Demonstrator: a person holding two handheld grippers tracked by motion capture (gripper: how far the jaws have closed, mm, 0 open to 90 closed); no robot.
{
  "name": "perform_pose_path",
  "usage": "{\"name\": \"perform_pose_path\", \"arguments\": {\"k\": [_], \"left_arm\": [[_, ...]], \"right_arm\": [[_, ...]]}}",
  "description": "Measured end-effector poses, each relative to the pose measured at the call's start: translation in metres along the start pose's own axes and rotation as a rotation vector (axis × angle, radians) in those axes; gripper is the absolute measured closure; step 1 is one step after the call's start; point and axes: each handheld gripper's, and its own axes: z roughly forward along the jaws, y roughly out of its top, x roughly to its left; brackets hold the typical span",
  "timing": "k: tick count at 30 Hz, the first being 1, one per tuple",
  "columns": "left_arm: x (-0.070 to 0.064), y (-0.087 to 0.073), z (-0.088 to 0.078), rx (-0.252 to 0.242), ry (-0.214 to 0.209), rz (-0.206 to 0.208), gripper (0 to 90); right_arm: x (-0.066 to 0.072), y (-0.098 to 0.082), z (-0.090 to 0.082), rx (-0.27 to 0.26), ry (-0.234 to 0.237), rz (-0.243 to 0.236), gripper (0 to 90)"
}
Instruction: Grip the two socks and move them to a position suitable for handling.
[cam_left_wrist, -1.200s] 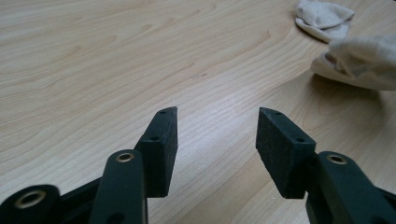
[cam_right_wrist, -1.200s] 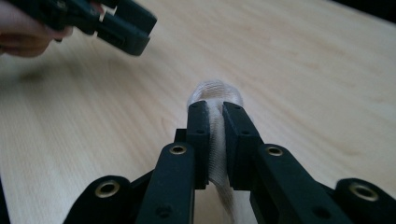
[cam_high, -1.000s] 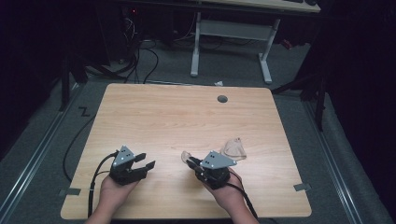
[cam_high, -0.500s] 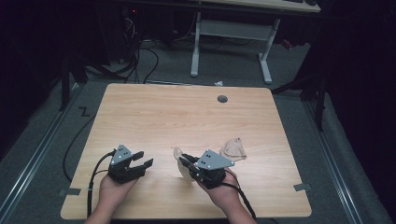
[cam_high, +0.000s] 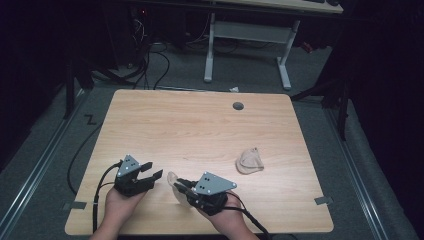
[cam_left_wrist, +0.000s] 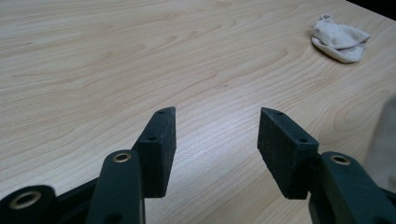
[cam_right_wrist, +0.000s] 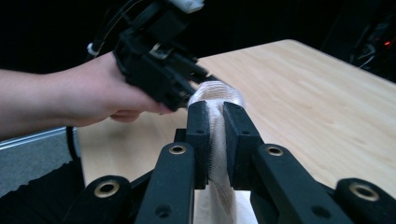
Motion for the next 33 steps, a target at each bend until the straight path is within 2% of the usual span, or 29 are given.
{"name": "perform_pose_path", "arguments": {"k": [2,14,16,24,33], "left_arm": [[0.0,0.0,0.0,0.001,0.001,0.001,47.3],[-0.002,0.0,0.001,0.011,0.004,0.011,47.3],[-0.002,0.0,0.001,0.013,0.006,0.013,47.3],[0.0,0.0,0.001,0.014,0.009,0.008,47.3],[-0.004,-0.001,0.002,0.021,0.0,0.017,47.3]], "right_arm": [[0.0,-0.004,0.005,0.017,-0.006,-0.007,81.4],[-0.026,-0.028,0.009,0.077,-0.058,0.068,81.1],[-0.032,-0.036,0.008,0.091,-0.071,0.096,81.0],[-0.044,-0.05,0.006,0.133,-0.101,0.117,79.5],[-0.067,-0.076,-0.003,0.207,-0.16,0.164,77.5]]}}
